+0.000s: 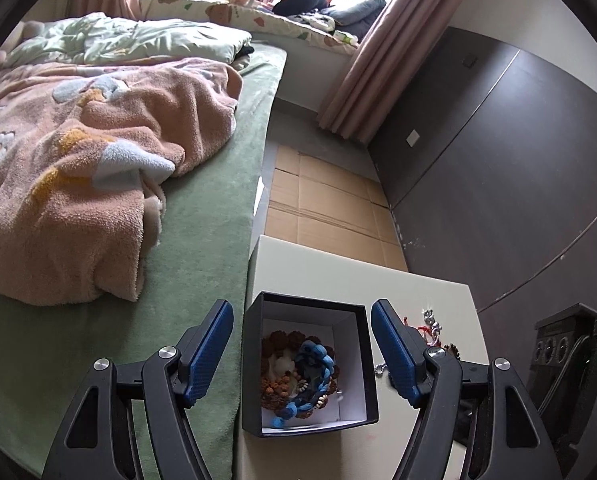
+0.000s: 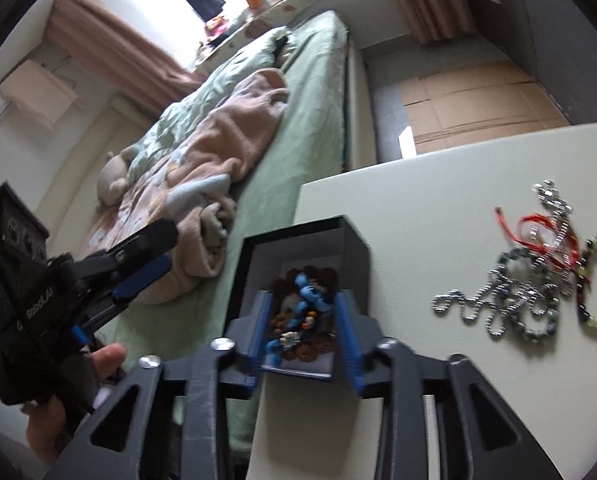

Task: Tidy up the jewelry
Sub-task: 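Return the left tool to the pile and grasp the dark bead chain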

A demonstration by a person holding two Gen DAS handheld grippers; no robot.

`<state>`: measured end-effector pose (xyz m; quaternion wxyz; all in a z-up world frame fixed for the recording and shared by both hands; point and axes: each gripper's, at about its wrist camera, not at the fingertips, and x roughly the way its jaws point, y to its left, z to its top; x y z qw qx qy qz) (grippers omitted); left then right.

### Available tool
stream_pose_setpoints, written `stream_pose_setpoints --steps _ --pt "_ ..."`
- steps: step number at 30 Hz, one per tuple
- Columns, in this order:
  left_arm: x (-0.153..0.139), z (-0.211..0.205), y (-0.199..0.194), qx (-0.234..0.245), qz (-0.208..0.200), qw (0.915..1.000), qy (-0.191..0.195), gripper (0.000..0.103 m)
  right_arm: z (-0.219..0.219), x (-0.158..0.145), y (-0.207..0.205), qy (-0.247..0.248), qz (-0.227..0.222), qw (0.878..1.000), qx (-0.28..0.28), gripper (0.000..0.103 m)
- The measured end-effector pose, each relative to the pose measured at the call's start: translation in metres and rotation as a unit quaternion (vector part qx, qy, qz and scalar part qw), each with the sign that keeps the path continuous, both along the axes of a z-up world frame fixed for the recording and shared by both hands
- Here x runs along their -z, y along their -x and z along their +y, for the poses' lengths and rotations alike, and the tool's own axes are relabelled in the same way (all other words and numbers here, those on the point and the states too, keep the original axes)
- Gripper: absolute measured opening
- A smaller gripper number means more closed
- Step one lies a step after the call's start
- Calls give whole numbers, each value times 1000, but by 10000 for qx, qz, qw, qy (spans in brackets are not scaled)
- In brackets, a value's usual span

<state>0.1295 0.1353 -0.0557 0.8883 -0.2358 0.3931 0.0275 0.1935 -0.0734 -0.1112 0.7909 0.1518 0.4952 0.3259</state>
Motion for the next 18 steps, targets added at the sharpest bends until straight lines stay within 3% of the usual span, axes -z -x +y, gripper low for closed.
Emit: stream_pose_setpoints --steps 5,10,14,18 --pt "1 -10 -2 102 19 9999 -42 72 -32 -9 1 -3 -99 9996 273 61" --pt "1 -31 -6 309 15 9995 -115 72 -72 -16 0 72 -79 9979 636 65" --pt "3 -54 -11 507 11 9984 -242 72 -101 -18 -1 278 -37 9952 943 80" --pt "4 -76 -16 687 -12 9969 -390 72 -125 -15 -1 380 76 9933 1093 81"
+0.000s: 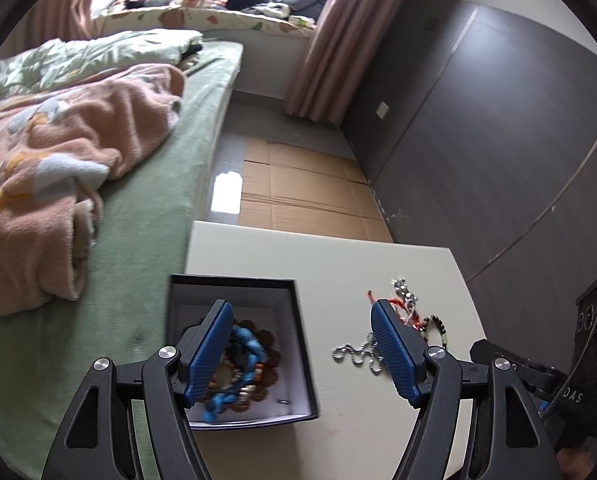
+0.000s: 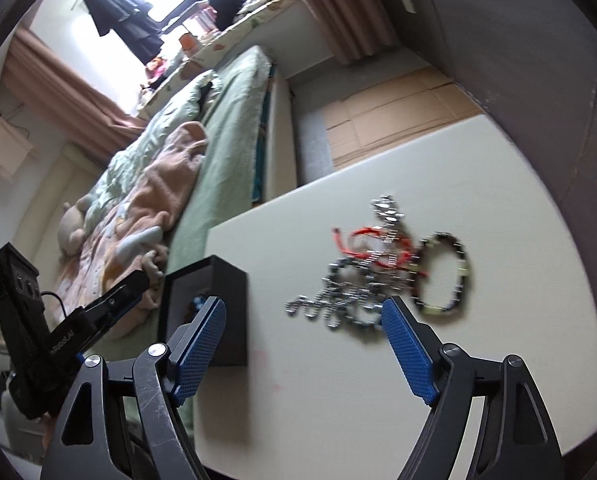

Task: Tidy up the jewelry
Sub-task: 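Return the left tool to the pile and grasp the dark bead chain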

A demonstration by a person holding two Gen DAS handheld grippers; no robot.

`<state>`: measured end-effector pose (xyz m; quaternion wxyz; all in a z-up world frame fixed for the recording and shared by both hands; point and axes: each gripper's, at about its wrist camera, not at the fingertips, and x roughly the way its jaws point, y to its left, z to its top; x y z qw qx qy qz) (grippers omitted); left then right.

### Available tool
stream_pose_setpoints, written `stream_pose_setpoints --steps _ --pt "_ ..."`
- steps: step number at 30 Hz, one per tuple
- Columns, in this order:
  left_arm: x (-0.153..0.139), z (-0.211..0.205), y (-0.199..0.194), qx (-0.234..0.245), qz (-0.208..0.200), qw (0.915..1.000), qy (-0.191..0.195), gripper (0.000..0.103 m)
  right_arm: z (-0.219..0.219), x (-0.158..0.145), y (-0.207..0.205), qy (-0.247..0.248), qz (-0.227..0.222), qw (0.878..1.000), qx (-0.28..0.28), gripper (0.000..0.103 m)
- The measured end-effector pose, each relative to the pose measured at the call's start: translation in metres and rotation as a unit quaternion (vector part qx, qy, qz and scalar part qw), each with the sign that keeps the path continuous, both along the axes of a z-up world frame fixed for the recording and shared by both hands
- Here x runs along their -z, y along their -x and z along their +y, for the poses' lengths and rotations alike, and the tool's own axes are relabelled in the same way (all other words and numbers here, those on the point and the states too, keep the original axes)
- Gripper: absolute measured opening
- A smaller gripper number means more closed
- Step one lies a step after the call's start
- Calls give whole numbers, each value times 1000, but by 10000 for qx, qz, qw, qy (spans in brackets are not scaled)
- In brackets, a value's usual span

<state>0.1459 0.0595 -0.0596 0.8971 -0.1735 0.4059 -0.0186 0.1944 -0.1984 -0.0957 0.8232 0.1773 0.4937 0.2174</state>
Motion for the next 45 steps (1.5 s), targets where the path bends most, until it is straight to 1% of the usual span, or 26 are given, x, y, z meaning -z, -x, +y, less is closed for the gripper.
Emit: stream_pose_setpoints --steps 2,9,15,19,21,23,26,31,34,36,38,39,40,41,42,45 --pt "1 -9 -3 80 -8 10000 -35 72 -9 2 0 60 57 9999 63 81" --pt "7 -47 -11 427 -19 9988 -232 72 -47 10 -6 28 325 9982 500 81" --pt "16 -84 -15 861 -18 9955 -402 72 -76 19 -12 -54 548 9952 808 81" --pt "22 -111 -16 1217 -5 9906 -620 64 -90 20 -14 -127 612 9936 938 81" --pt "28 -123 -17 1389 62 9881 -663 58 -97 19 -14 -168 600 9933 973 81" --pt "36 -134 -19 1525 151 9858 -693 49 -104 18 -14 -171 586 9929 1018 81" --pt "48 -147 -22 1663 273 9828 -756 43 -113 17 -14 -64 575 9922 1106 81" --pt "66 -162 -25 1817 453 9783 -886 38 -123 19 -13 -62 590 9906 1234 81" --pt "78 -169 -30 1866 581 9762 -938 35 -126 24 -14 -29 677 9892 1301 81" --pt "85 -171 -32 1871 656 9756 -948 34 -128 25 -14 -47 716 9884 1337 81" --pt "89 -173 -33 1836 600 9756 -1048 34 -130 22 -14 -70 656 9888 1338 81" --pt "92 -174 -34 1831 649 9749 -1085 34 -132 21 -13 -83 623 9889 1350 81" --pt "96 -174 -36 1829 717 9749 -1050 34 -133 20 -12 -86 611 9887 1366 81" --pt "97 -174 -36 1803 701 9757 -1029 33 -134 21 -12 -76 614 9885 1383 81" --pt "97 -176 -35 1791 660 9757 -1074 33 -135 21 -12 -49 628 9882 1395 81" --pt "98 -186 -32 1823 620 9707 -1439 33 -136 25 -12 -3 691 9882 1369 81"
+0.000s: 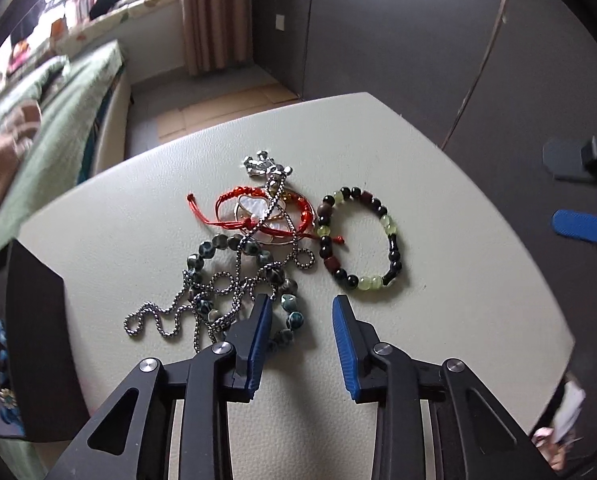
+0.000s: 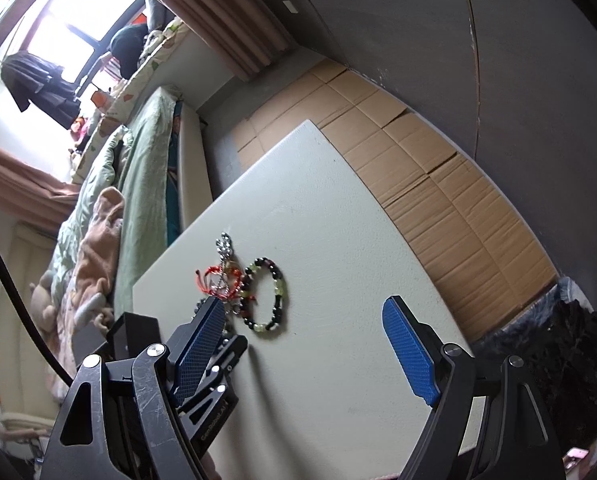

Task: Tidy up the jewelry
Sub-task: 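Return the left tool to the pile and grasp the dark bead chain, then lift the dark bead chain with the left tool while the right tool grasps the black-green bead bracelet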

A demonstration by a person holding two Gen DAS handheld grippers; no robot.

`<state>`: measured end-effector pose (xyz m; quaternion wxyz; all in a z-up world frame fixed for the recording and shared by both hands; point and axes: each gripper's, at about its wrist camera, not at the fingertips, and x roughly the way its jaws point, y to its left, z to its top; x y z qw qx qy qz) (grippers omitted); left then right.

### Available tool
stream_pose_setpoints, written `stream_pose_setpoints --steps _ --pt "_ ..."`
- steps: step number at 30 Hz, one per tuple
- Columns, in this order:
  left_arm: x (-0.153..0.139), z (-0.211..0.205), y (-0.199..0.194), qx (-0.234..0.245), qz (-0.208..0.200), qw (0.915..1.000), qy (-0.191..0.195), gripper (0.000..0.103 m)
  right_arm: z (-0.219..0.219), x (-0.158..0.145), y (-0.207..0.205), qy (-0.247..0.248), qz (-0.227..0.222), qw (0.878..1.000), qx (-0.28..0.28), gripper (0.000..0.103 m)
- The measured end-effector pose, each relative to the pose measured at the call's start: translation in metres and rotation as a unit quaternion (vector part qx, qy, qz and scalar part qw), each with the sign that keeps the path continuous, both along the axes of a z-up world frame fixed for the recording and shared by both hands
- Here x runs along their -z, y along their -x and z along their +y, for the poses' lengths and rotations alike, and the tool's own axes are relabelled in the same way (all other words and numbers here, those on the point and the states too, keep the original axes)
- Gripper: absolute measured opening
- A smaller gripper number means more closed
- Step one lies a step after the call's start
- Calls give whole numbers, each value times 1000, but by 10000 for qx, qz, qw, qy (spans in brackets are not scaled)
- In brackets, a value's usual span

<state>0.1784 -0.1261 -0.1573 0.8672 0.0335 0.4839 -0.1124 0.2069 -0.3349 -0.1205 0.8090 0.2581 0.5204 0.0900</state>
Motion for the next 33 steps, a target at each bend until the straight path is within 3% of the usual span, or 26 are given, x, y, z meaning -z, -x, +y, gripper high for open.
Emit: stream_pose_setpoints --steps 1,2,3,6,15,25,29,33 --pt "1 -2 1 8 -42 9999 -110 30 0 0 1 -10 4 10000 -15 81" --pt "1 -3 1 -2 -67 9999 -152 16 0 0 1 -4 -3 10000 -26 81" --pt "1 -2 1 -22 -46 9999 -121 11 0 0 2 20 -13 10000 -38 81" --pt "-1 2 -1 -7 42 10000 60 9 0 0 3 53 -16 10000 -64 81" --pt "-41 26 8 -138 -316 9971 682 9 2 8 2 69 82 9999 -126 81" --pt "-87 72 15 -560 -802 9856 1378 9 18 19 -14 130 80 9996 -240 80" --pt "-96 87 17 -641 -889 9812 1592 9 42 25 -25 464 85 9976 -504 61" --pt "-103 102 22 -723 -949 9772 1758 9 67 32 -34 826 117 9939 -716 55"
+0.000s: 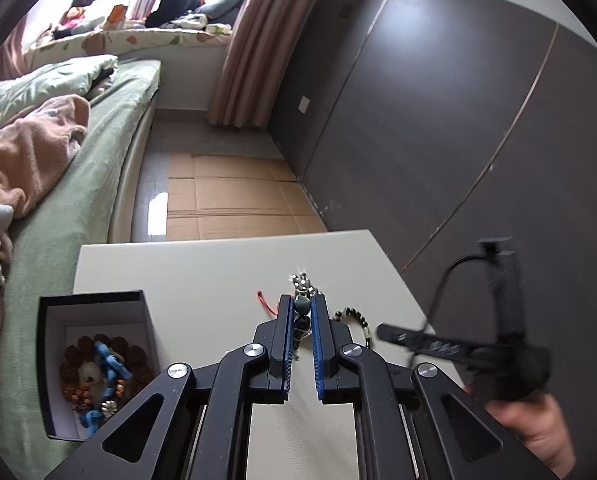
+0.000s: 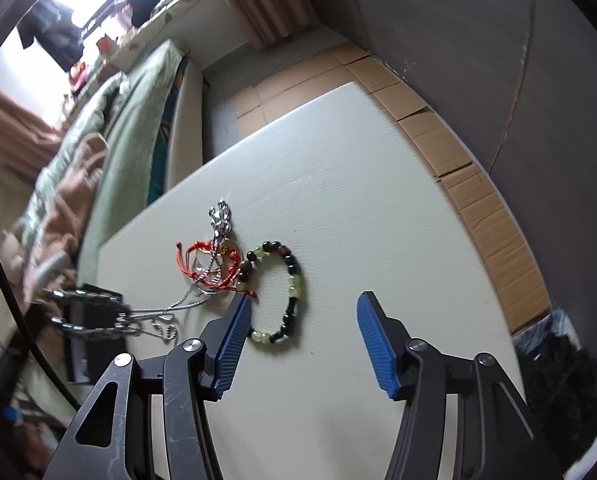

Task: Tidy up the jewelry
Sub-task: 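Lift the dark bead chain with the left tool while the right tool grasps the black-green bead bracelet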

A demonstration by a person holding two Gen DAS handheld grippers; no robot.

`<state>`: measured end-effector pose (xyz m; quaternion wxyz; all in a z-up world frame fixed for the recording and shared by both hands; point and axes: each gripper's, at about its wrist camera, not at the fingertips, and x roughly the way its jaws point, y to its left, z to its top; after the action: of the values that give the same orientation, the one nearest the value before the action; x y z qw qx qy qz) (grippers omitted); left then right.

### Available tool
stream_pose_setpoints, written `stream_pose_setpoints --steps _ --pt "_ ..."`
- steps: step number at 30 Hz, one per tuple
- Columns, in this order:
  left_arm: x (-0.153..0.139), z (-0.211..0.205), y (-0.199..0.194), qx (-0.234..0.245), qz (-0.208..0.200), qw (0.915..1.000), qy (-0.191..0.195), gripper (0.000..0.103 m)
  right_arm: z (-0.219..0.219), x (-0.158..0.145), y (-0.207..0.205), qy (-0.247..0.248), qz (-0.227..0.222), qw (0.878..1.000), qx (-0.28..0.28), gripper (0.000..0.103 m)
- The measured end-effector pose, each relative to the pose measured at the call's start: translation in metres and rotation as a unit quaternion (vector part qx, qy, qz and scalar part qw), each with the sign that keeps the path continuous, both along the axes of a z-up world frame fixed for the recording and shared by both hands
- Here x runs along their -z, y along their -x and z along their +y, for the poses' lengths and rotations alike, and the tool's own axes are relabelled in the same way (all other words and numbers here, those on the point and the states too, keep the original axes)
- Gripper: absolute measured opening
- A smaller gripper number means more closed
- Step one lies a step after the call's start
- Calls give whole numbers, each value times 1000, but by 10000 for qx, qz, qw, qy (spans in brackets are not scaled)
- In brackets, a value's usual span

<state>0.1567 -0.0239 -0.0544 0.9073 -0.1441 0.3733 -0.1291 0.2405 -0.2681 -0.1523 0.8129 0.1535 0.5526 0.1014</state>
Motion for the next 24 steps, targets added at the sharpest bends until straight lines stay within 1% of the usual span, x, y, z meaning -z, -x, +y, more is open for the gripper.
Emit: stream_pose_setpoints --steps 5,7,8,9,10,11,12,13,16,18,21,24 --pt "-12 18 6 -86 -112 9998 165 9 26 7 -9 654 -50 9977 -188 48" --pt "-19 25 12 -117 -213 9994 235 9 33 11 -12 952 -32 9952 -236 42" --pt "-22 29 13 -124 -245 9993 260 9 36 14 -12 1096 -4 9937 -250 38" --pt "-26 31 16 -132 -297 9991 290 9 39 12 -11 1293 -92 9912 -256 33" --pt "-30 35 19 -147 -359 9987 319 9 41 13 -10 1469 -87 9887 -274 30" --pt "-33 37 21 -164 -407 9985 337 9 44 13 -9 1641 -119 9859 -300 24" --pt "-36 40 24 -187 -456 9981 356 9 48 12 -6 1822 -158 9825 -340 15" --pt "-40 43 27 -213 -507 9977 386 9 49 12 -5 1874 -182 9813 -395 10" --pt "-48 50 34 -274 -633 9967 436 9 47 9 0 1799 -160 9825 -456 9" --pt "-52 55 38 -314 -684 9961 454 9 42 2 4 1622 -218 9855 -437 9" --pt "-54 61 42 -386 -726 9955 468 9 33 -16 15 1263 -429 9904 -373 9" --pt "-56 68 45 -469 -754 9950 461 9 22 -36 25 798 -662 9940 -333 9"
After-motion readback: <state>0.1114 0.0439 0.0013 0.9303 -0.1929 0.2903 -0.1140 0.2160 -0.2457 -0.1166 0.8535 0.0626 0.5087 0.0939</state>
